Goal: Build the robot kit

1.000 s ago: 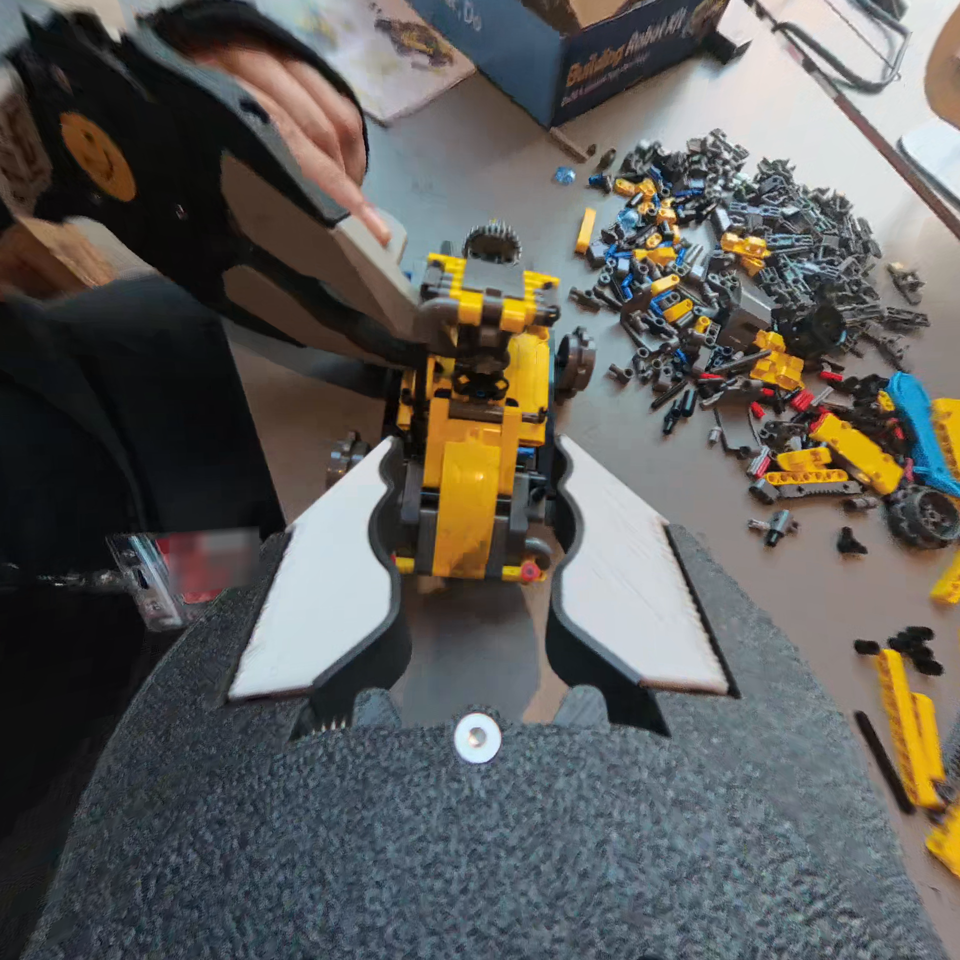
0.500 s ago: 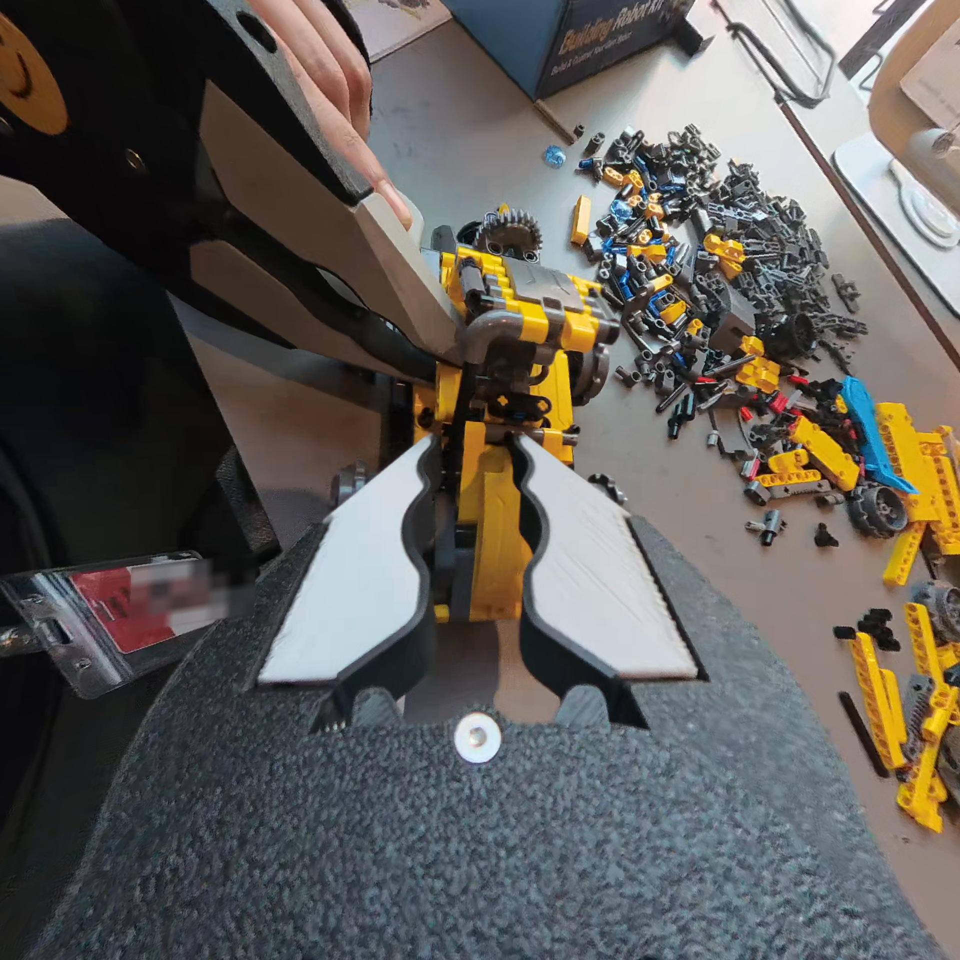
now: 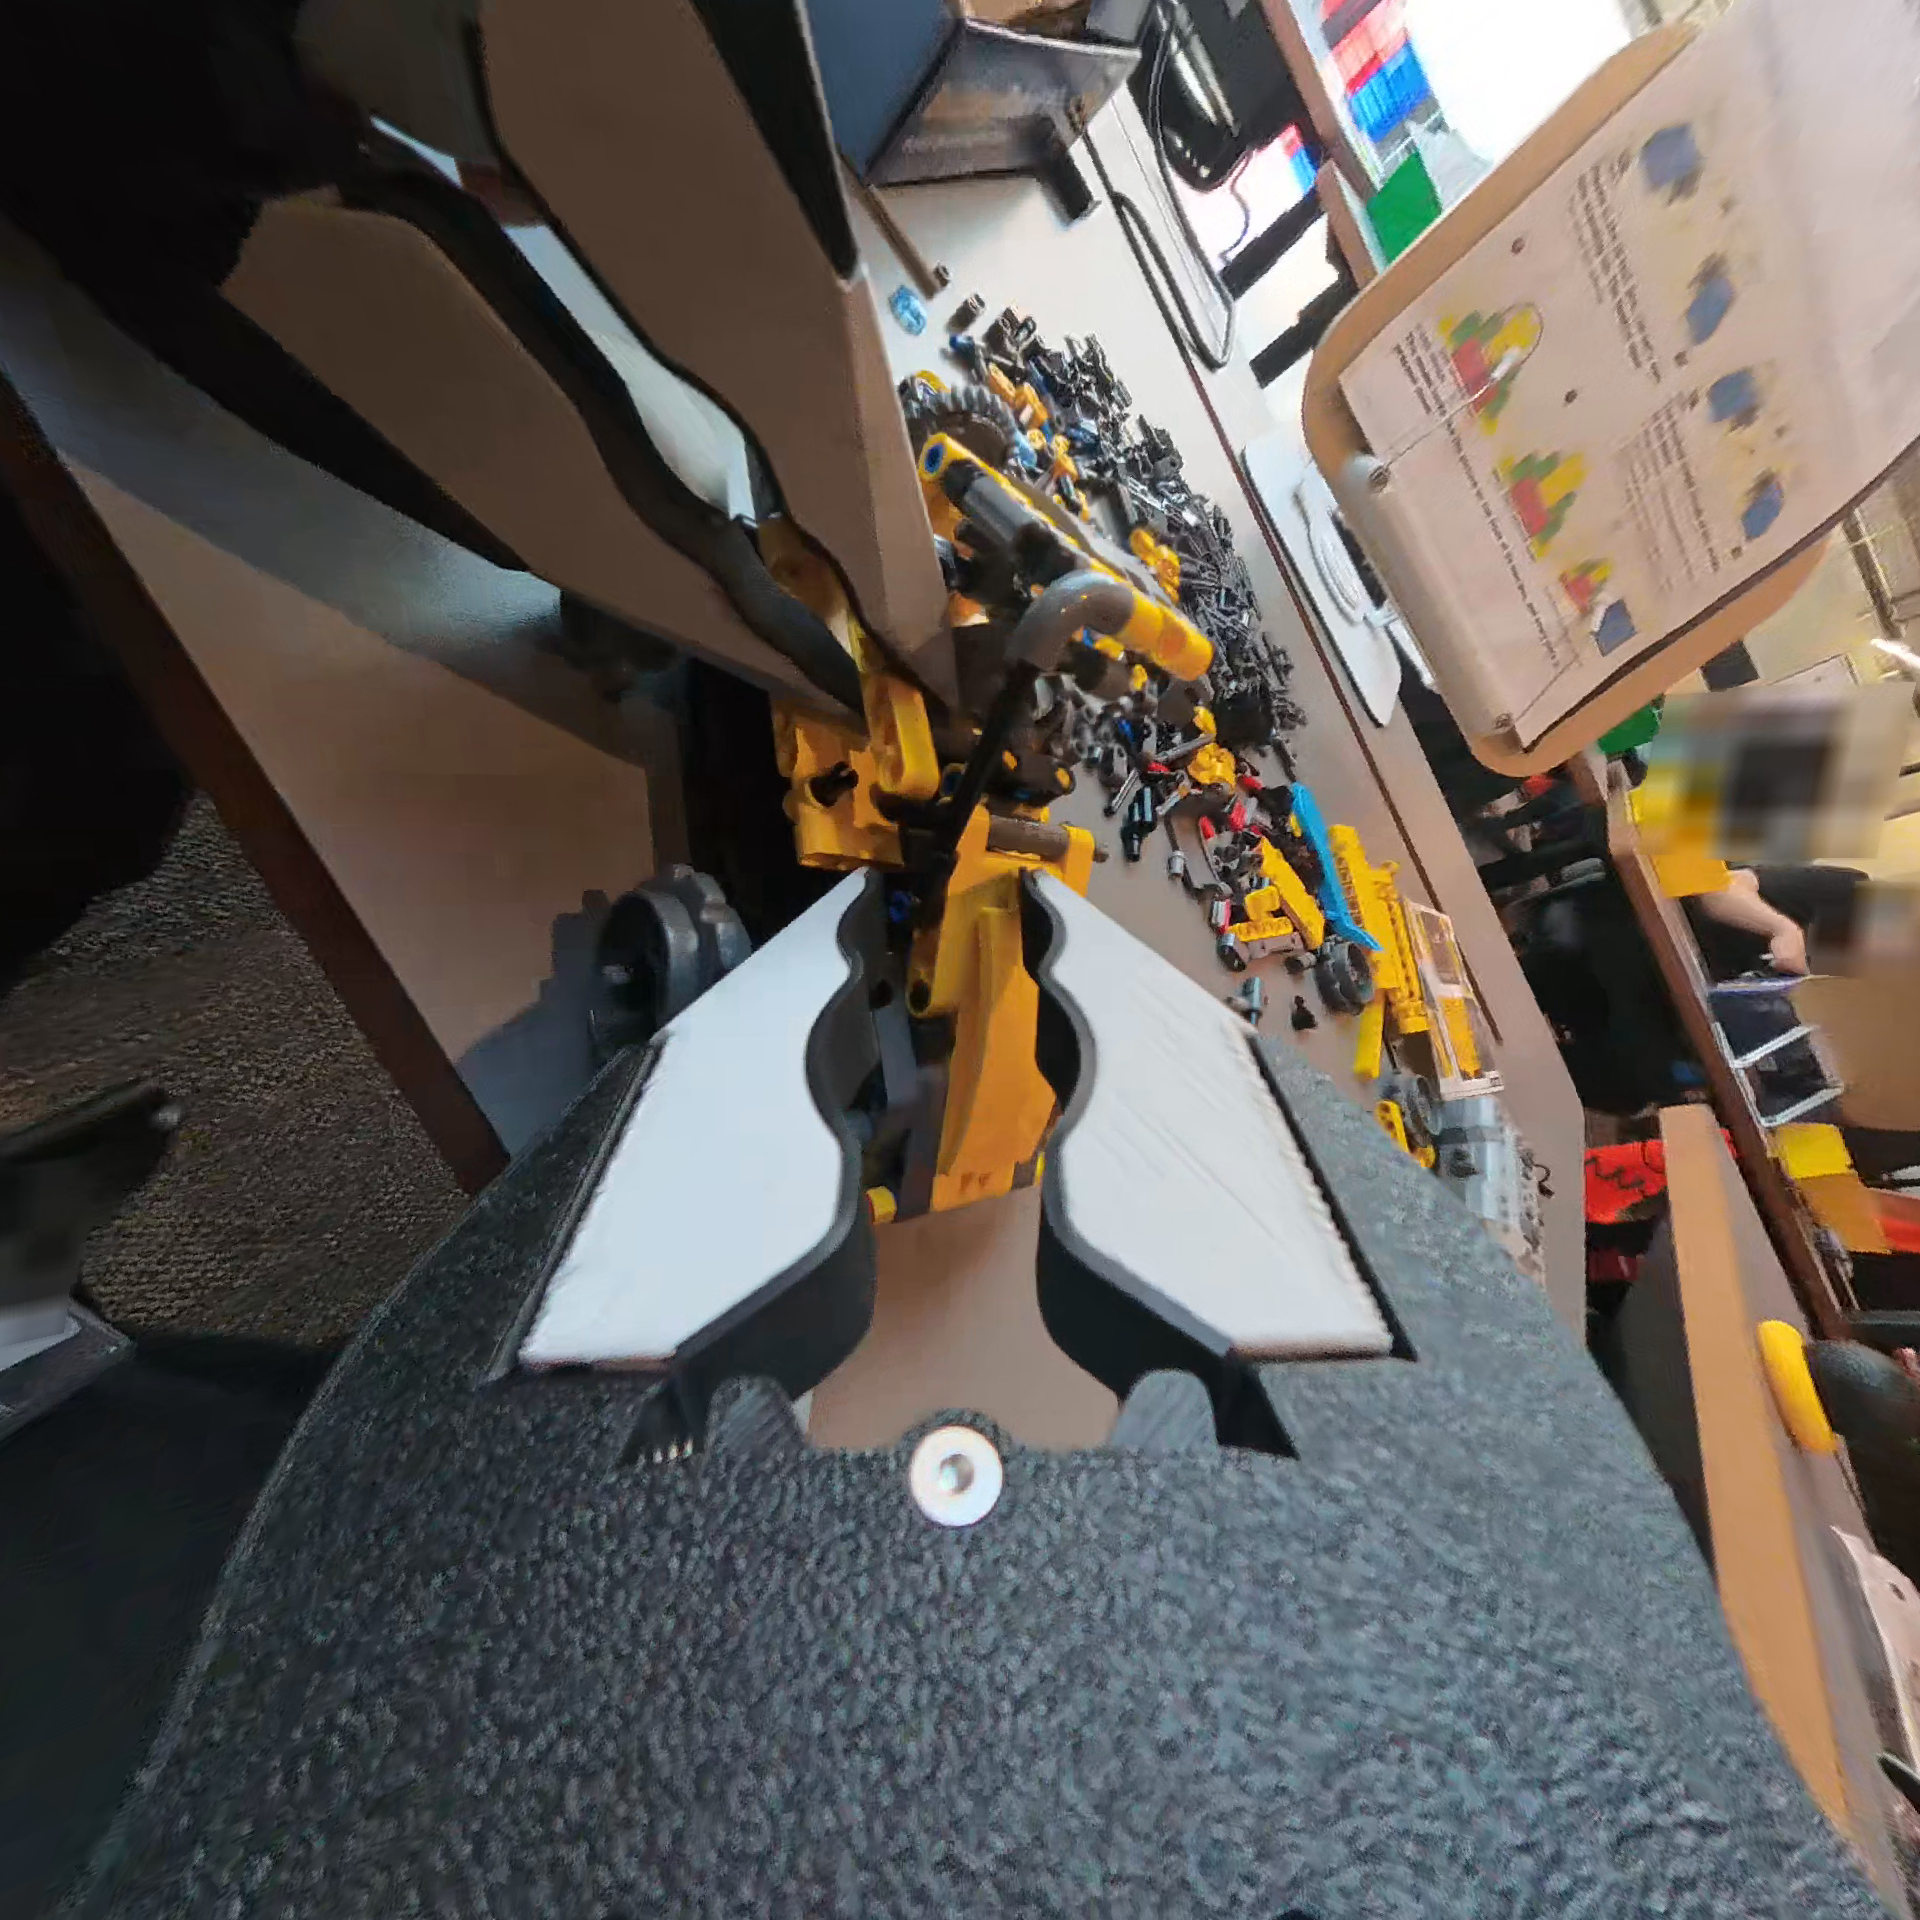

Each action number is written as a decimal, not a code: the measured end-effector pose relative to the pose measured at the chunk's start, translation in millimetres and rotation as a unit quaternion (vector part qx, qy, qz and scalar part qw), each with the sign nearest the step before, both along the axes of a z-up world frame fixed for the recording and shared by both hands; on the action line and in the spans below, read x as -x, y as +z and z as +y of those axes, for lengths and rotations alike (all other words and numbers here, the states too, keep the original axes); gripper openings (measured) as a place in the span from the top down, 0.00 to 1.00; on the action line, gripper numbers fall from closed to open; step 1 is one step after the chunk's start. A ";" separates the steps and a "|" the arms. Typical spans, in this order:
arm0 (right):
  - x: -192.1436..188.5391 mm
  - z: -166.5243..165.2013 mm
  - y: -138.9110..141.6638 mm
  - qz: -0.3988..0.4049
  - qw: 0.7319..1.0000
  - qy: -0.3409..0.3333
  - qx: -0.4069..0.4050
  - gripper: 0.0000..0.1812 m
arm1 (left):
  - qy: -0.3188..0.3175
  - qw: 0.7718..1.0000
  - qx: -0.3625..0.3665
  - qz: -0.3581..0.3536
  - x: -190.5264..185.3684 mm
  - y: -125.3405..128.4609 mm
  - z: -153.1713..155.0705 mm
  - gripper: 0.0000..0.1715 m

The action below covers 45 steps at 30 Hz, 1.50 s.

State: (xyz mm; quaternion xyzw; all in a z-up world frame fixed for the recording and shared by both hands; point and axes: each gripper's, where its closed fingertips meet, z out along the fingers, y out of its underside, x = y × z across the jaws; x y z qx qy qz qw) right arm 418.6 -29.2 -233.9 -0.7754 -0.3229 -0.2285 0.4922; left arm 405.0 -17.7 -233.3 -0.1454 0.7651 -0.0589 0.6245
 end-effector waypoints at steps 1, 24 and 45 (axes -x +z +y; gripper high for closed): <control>0.2 0.0 -1.7 0.004 1.000 0.003 0.000 0.86 | -0.002 1.000 -0.006 -0.001 0.1 0.0 -1.6 0.97; -8.2 7.9 -4.0 -0.014 1.000 -0.005 0.015 0.92 | 0.017 0.999 -0.037 0.017 -10.5 -2.6 -3.2 0.97; -21.3 15.0 -4.2 -0.036 0.999 -0.012 0.016 0.94 | 0.148 0.983 -0.062 0.092 -25.2 -5.5 8.7 0.97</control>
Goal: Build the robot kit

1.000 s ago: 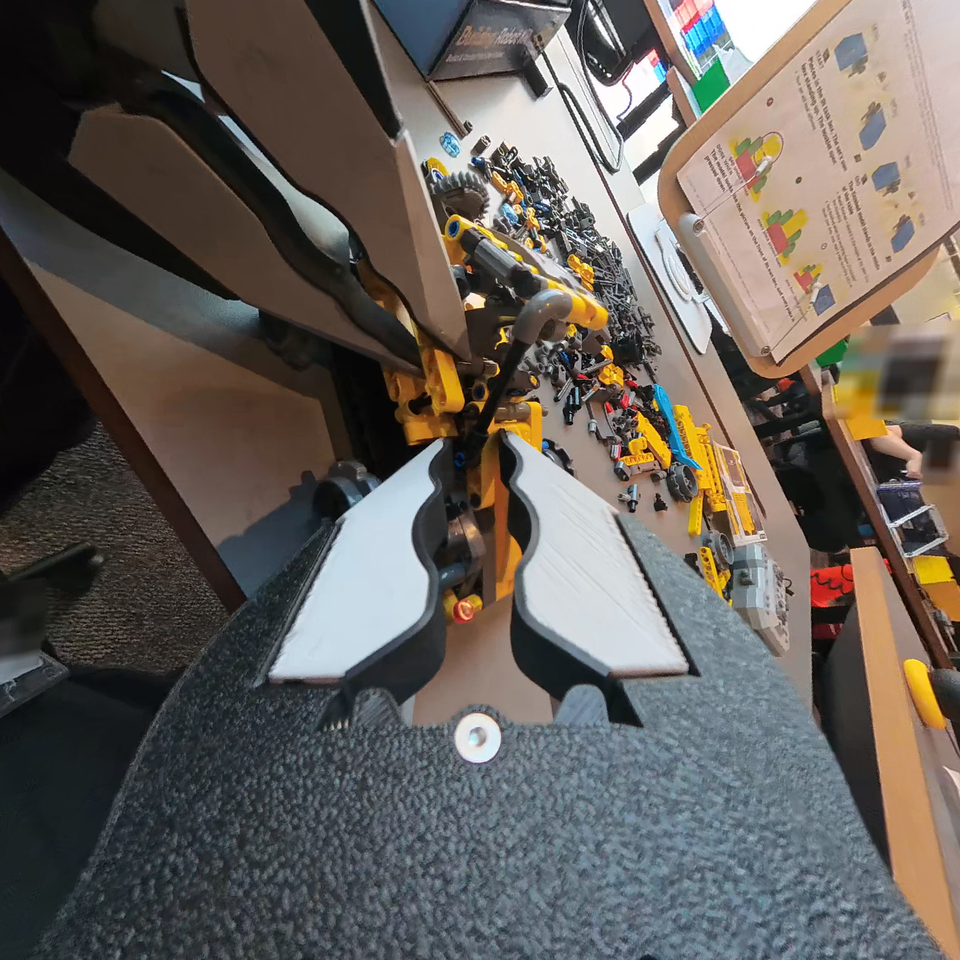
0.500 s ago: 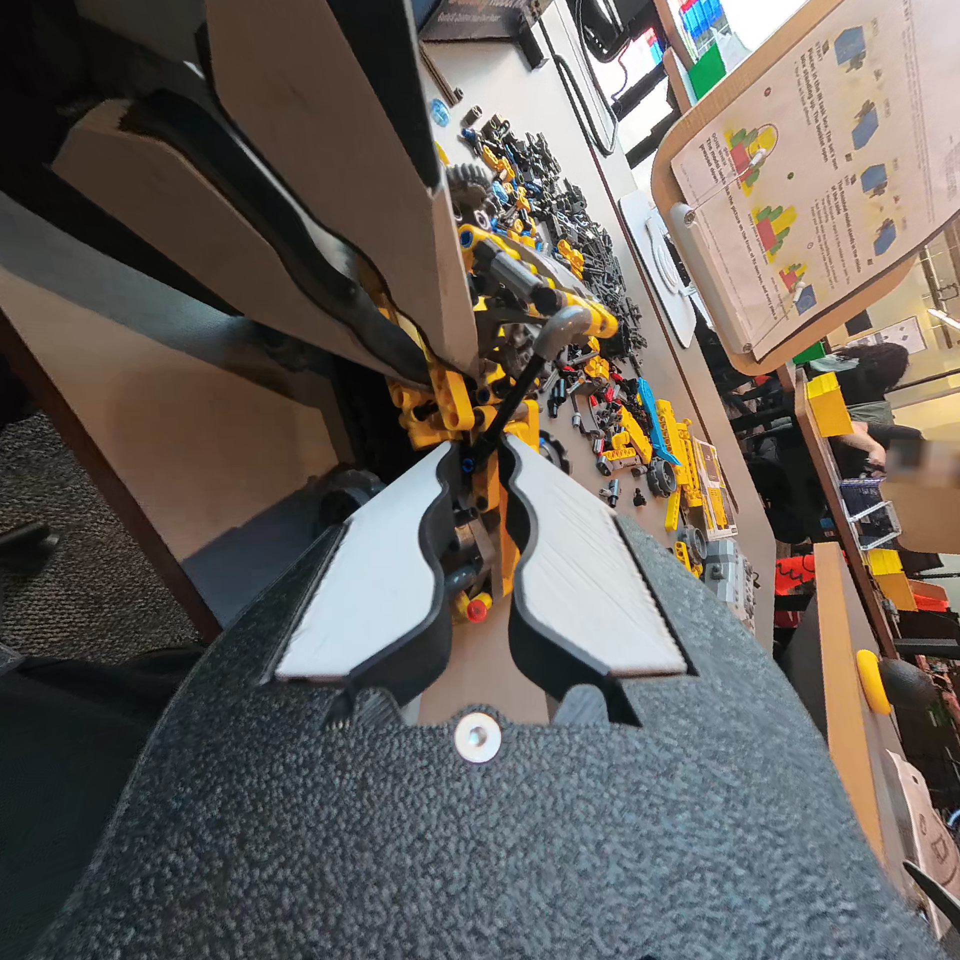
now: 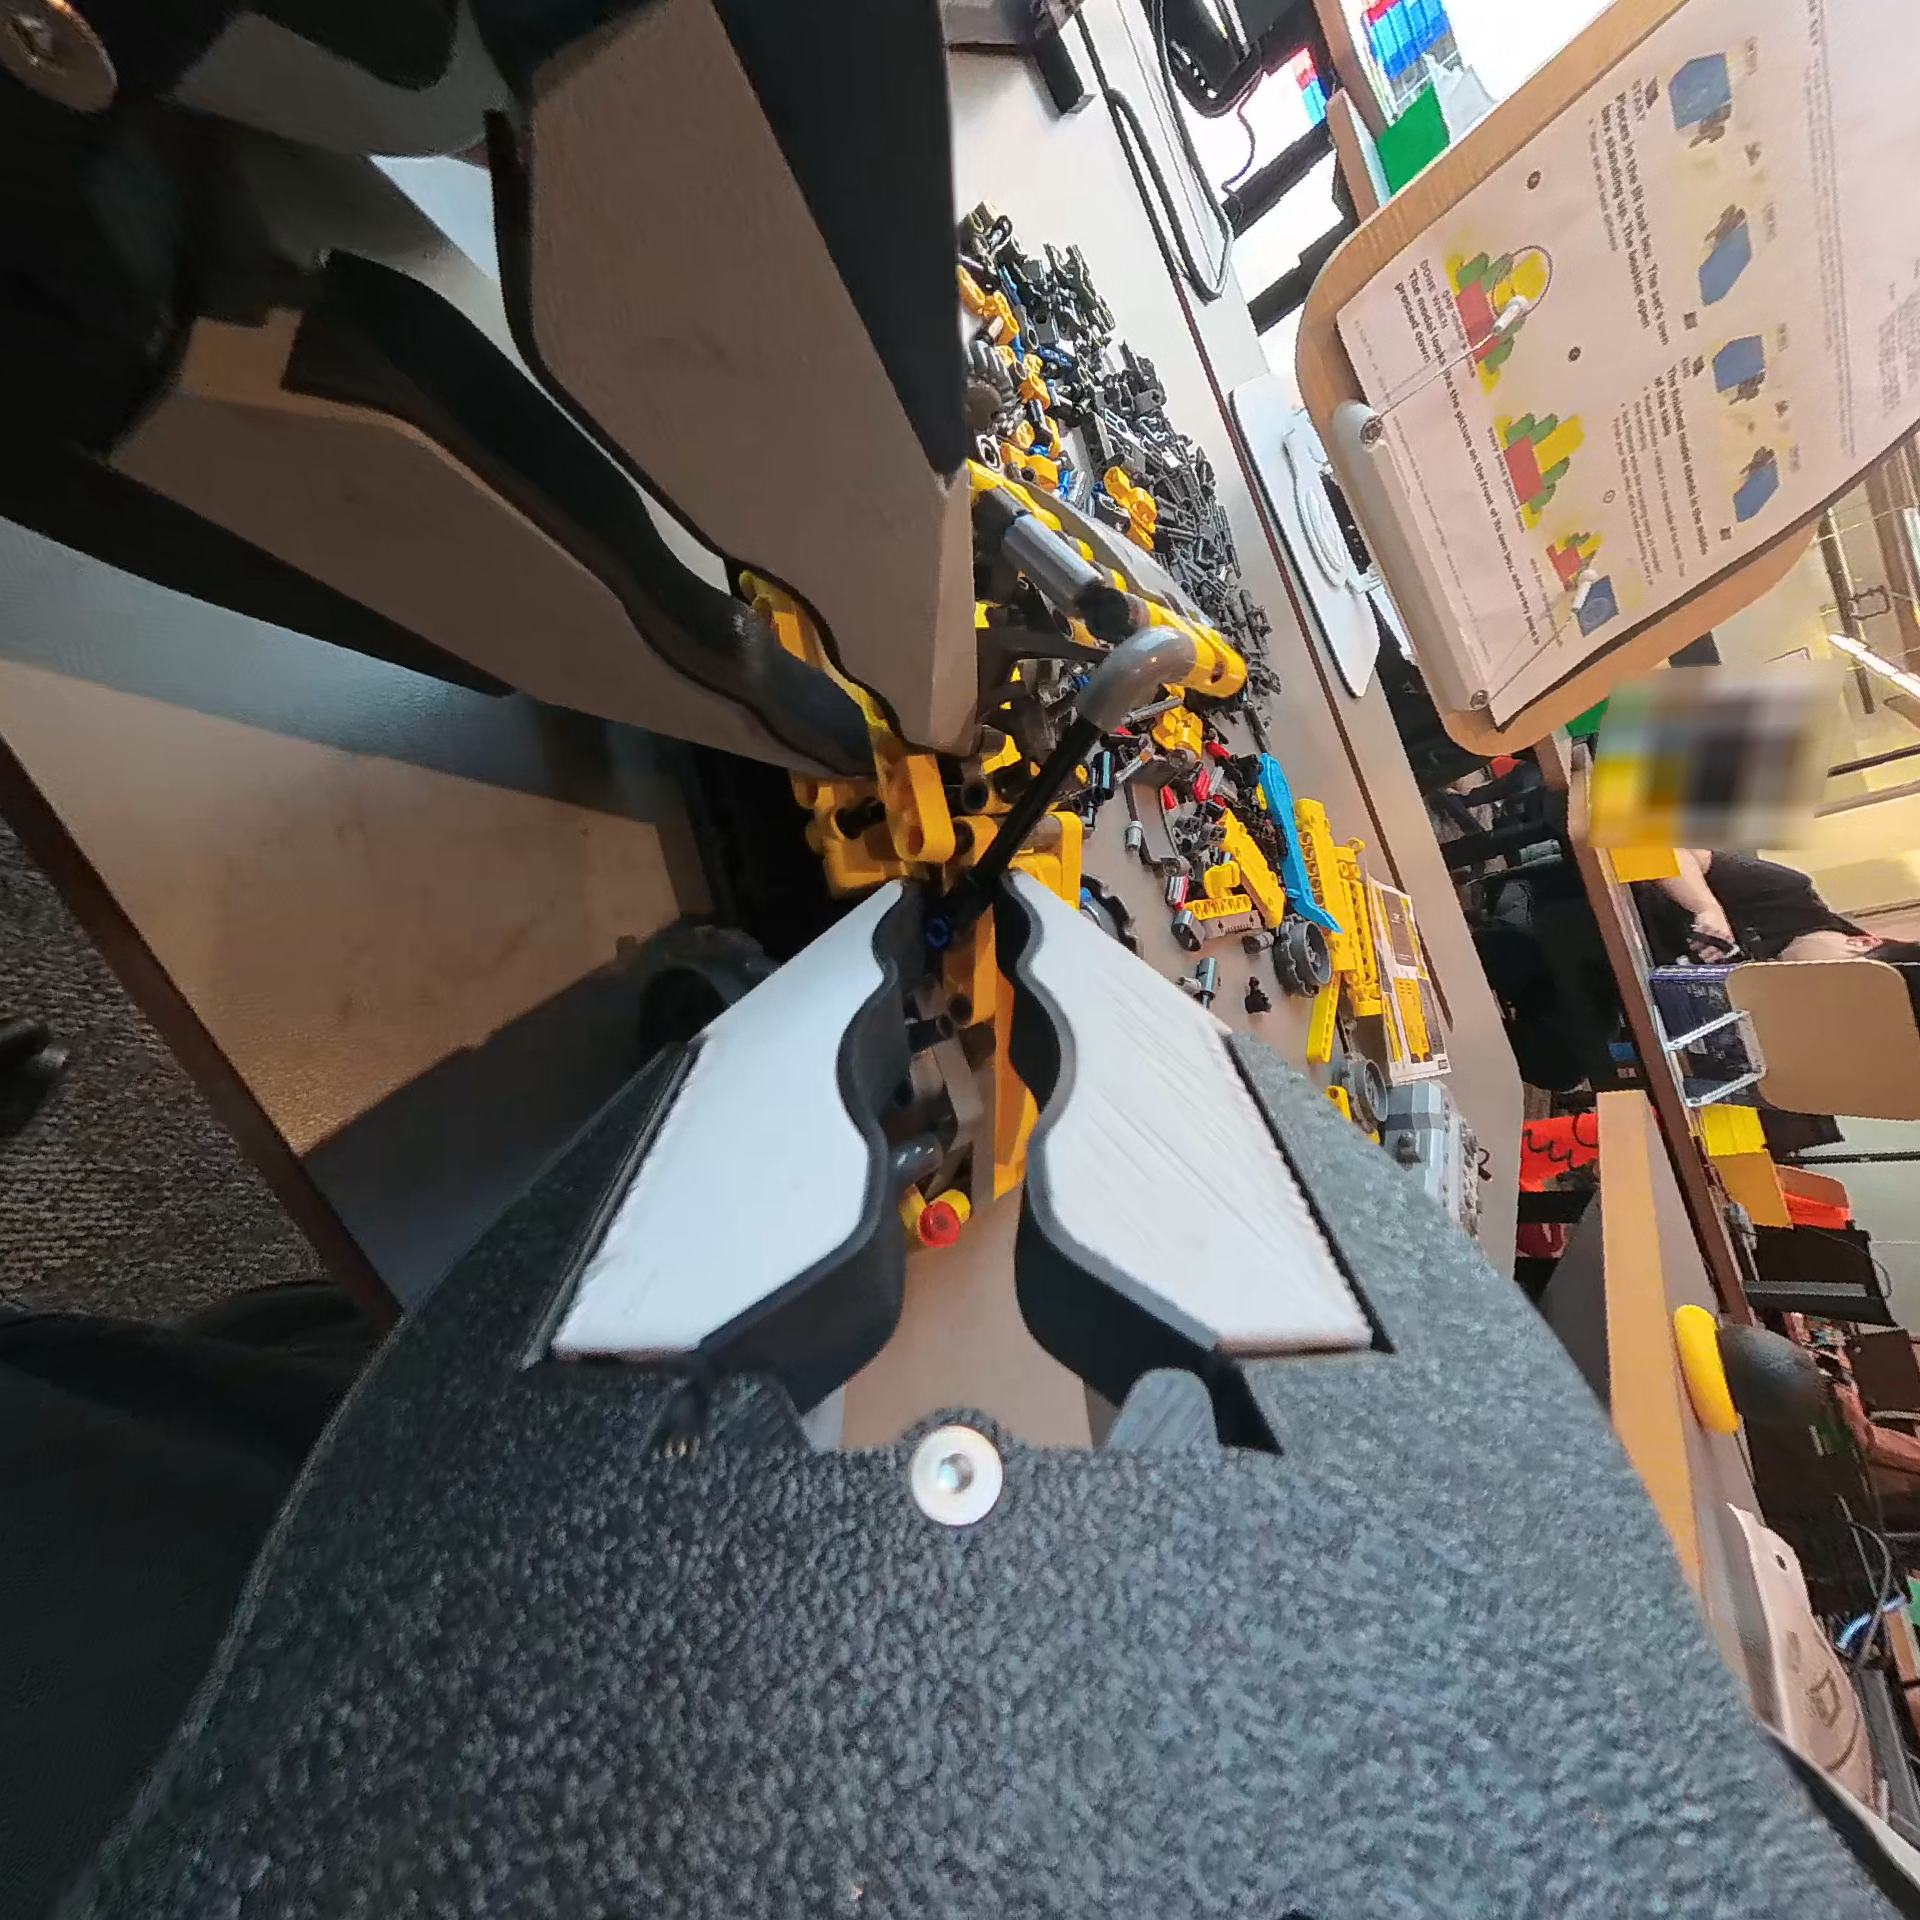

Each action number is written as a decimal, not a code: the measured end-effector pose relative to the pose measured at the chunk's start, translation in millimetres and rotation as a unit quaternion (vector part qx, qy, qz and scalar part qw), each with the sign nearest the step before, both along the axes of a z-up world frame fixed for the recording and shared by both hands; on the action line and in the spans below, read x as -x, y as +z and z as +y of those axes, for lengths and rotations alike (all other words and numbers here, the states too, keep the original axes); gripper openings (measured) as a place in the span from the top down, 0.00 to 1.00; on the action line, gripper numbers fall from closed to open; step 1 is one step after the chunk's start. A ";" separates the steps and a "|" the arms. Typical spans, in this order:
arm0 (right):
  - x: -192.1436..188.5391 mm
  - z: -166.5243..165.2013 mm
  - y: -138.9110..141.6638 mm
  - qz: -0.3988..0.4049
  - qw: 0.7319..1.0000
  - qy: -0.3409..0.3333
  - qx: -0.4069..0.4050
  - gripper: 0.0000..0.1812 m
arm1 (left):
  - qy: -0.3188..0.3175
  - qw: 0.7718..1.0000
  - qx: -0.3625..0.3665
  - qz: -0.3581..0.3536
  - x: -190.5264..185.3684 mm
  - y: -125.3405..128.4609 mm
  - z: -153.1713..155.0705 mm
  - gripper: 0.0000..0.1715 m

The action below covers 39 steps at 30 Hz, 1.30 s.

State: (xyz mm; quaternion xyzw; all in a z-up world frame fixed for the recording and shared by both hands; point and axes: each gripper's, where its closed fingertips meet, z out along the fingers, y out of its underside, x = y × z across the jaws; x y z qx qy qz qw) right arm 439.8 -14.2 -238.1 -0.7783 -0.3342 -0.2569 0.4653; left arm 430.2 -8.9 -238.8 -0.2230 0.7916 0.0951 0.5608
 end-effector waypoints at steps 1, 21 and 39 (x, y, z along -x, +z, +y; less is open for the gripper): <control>0.4 -0.2 0.0 -0.002 1.000 0.002 0.002 0.94 | -0.007 1.000 -0.003 -0.002 0.4 0.2 -0.8 0.98; 5.3 0.1 -0.3 -0.016 1.000 0.017 0.007 0.93 | -0.051 0.997 -0.002 -0.063 7.1 4.5 -5.4 0.98; 16.7 -4.0 4.0 0.130 0.989 0.065 0.034 0.92 | 0.008 0.976 0.217 -0.017 13.8 3.8 0.5 0.94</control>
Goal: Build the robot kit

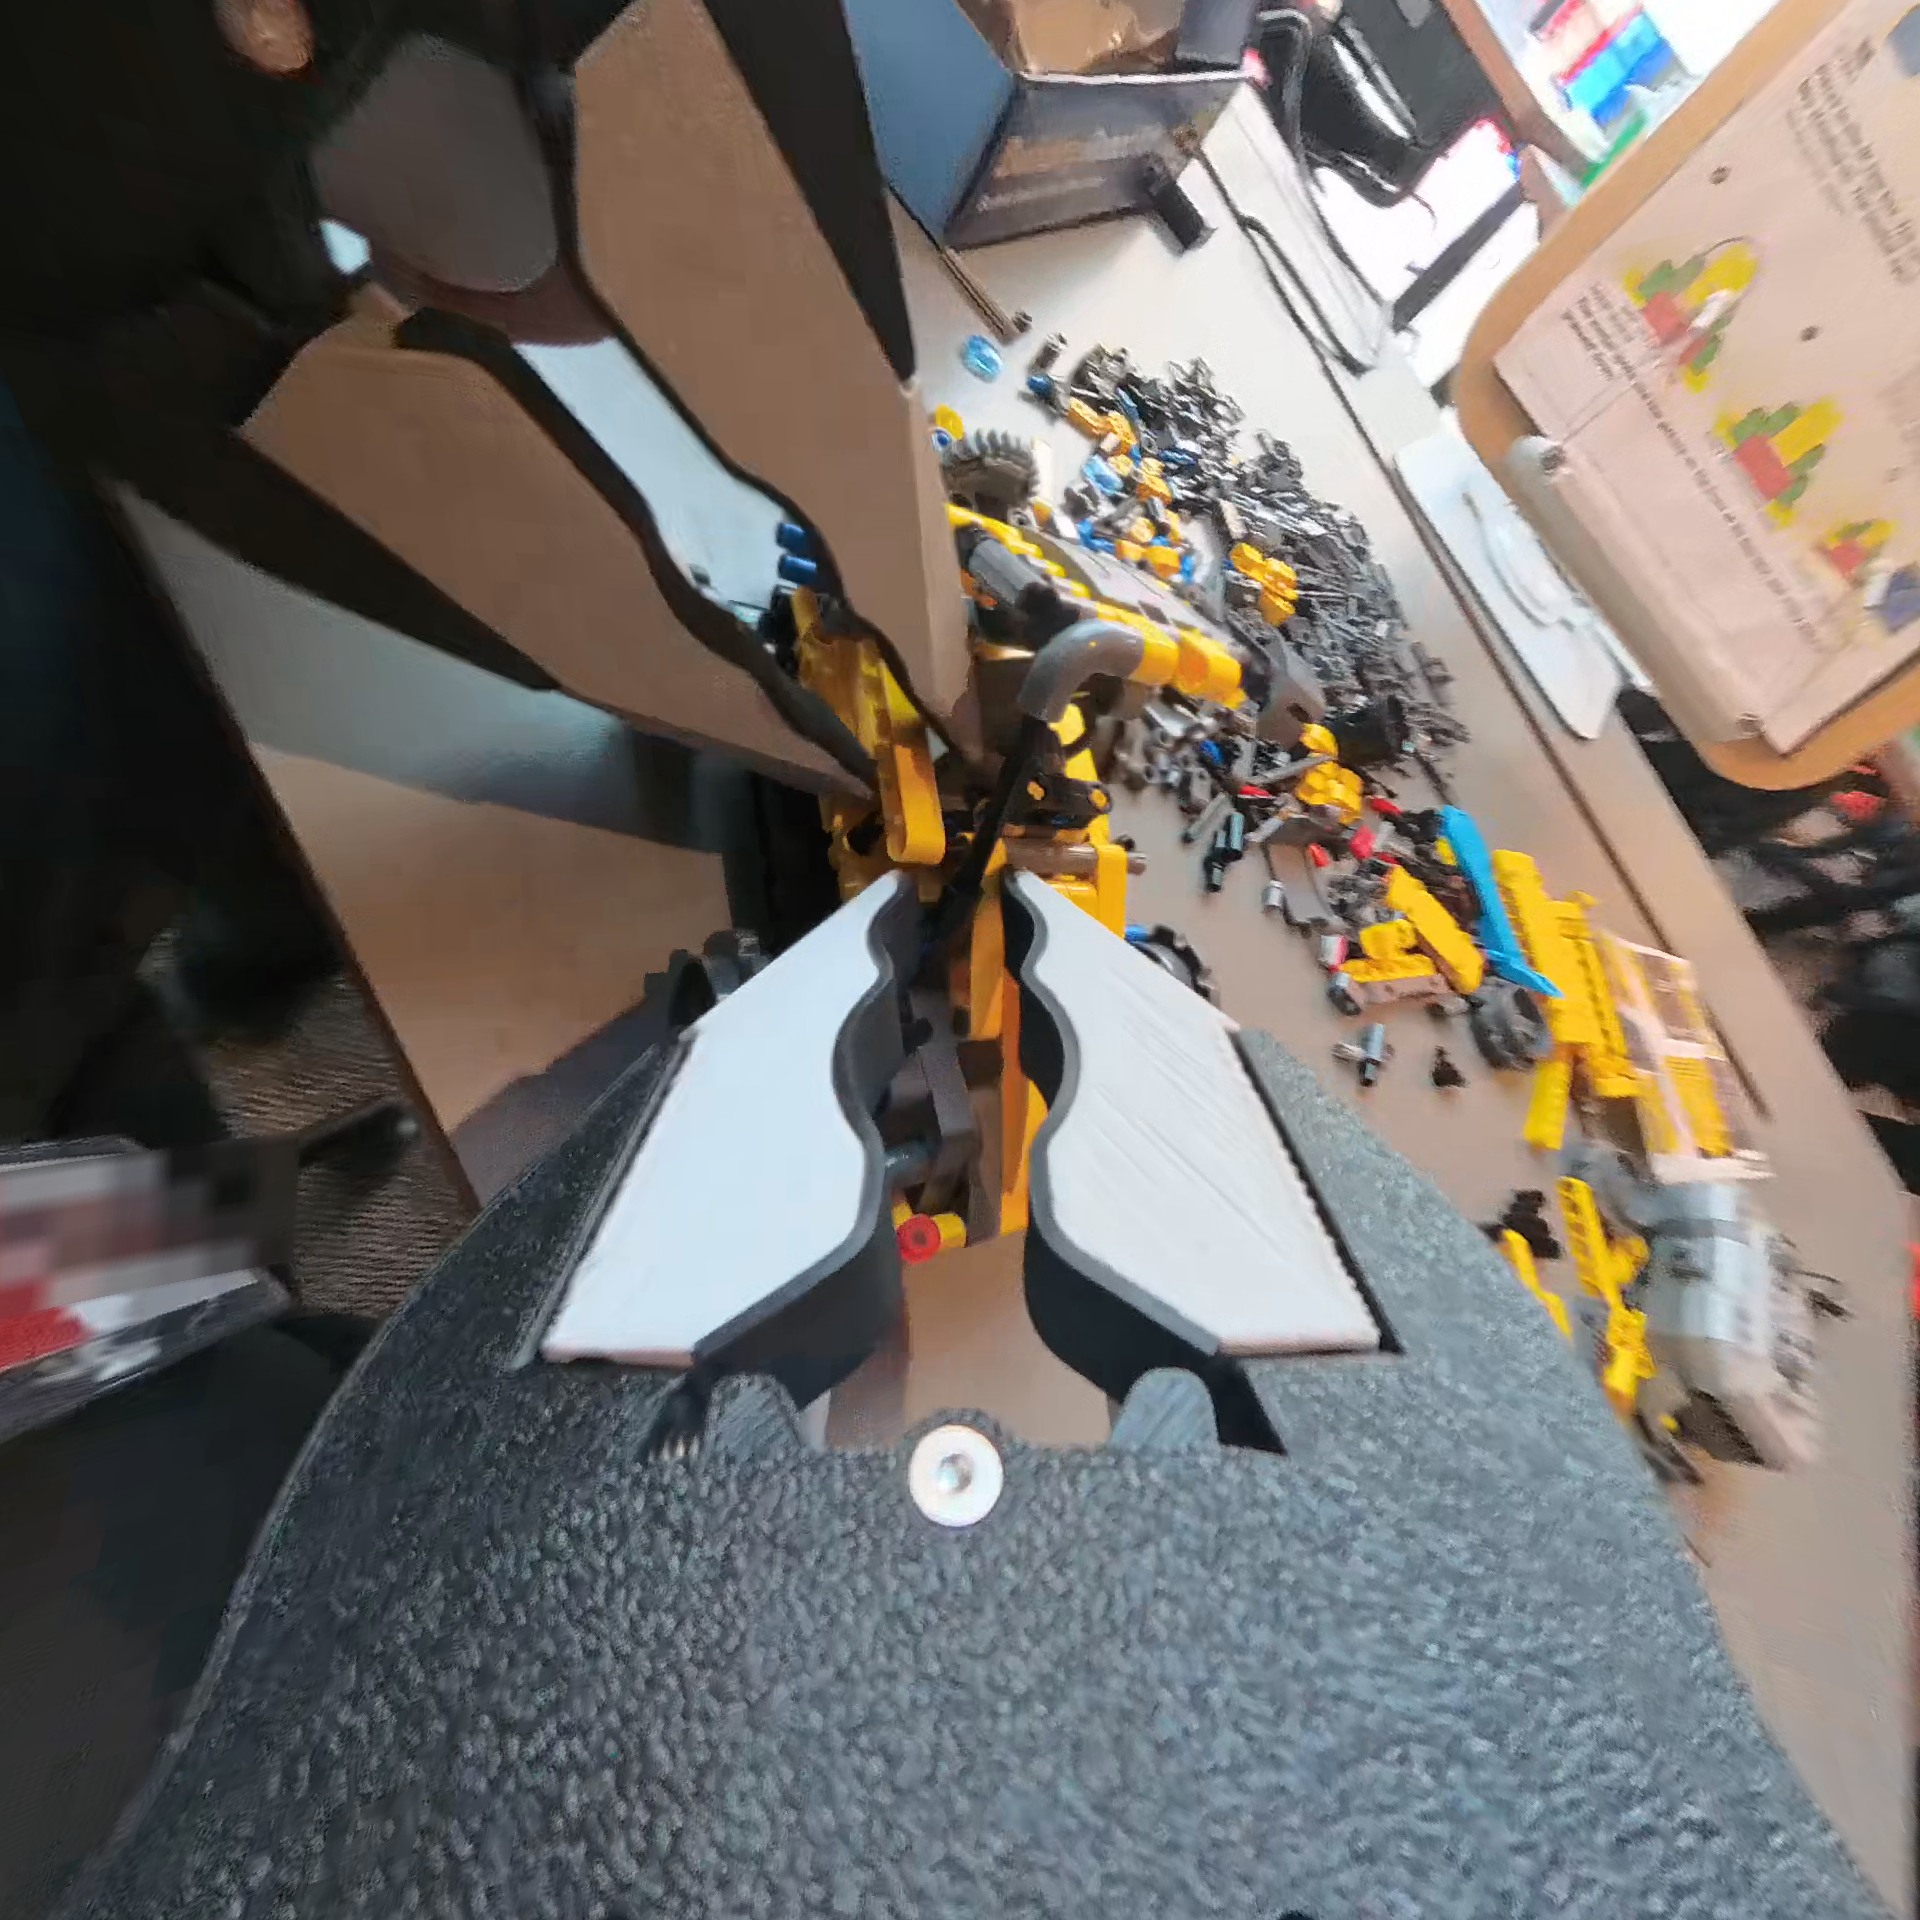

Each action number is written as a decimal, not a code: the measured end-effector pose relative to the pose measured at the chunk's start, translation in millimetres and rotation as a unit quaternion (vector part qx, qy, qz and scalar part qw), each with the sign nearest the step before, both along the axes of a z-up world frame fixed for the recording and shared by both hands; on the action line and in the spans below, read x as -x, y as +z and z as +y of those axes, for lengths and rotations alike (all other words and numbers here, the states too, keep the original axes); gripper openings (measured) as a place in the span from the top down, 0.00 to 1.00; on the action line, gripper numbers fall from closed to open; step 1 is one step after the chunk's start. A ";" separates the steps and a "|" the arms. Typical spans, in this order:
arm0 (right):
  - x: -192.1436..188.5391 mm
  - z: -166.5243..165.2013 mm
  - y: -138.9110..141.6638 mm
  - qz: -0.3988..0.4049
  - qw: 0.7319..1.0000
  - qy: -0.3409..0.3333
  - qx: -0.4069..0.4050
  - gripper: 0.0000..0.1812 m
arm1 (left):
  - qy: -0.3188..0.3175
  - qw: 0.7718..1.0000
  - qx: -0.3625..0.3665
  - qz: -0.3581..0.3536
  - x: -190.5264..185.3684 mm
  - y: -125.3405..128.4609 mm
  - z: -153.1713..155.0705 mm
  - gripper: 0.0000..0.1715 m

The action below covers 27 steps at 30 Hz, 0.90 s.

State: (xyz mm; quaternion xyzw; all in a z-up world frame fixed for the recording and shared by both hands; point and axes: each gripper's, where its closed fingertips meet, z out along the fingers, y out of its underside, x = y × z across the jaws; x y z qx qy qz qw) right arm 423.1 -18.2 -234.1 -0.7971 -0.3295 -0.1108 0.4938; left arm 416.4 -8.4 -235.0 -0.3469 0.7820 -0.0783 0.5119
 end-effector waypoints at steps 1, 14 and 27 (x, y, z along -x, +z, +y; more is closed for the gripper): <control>1.8 -1.2 -0.1 0.015 1.000 0.013 0.007 0.90 | 0.000 1.000 0.013 0.003 0.6 0.4 -0.1 0.93; 9.2 -7.6 -0.1 0.131 0.989 0.064 0.020 0.74 | -0.105 0.981 -0.130 -0.101 14.4 12.6 -21.5 0.86; -1.8 -13.7 12.1 0.190 0.981 0.018 0.027 0.63 | -0.058 0.975 0.177 -0.118 35.6 58.4 15.2 0.49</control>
